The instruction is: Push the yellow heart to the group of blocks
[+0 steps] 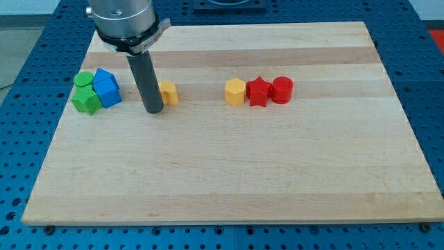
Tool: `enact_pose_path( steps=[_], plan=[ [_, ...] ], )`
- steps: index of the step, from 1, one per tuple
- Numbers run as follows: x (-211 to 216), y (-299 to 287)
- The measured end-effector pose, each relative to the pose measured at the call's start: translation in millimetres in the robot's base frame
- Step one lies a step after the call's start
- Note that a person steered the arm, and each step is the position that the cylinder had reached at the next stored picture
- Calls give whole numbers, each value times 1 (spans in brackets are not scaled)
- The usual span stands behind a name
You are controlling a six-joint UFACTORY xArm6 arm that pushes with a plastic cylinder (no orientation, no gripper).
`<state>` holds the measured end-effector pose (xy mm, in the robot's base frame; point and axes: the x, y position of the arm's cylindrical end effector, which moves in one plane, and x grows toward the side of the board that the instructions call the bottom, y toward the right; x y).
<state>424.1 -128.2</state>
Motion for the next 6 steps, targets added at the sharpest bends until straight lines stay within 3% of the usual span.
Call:
enact_pose_path(
  steps=[2,6],
  plan=[
    [-20,62],
    [-31,-37]
  ],
)
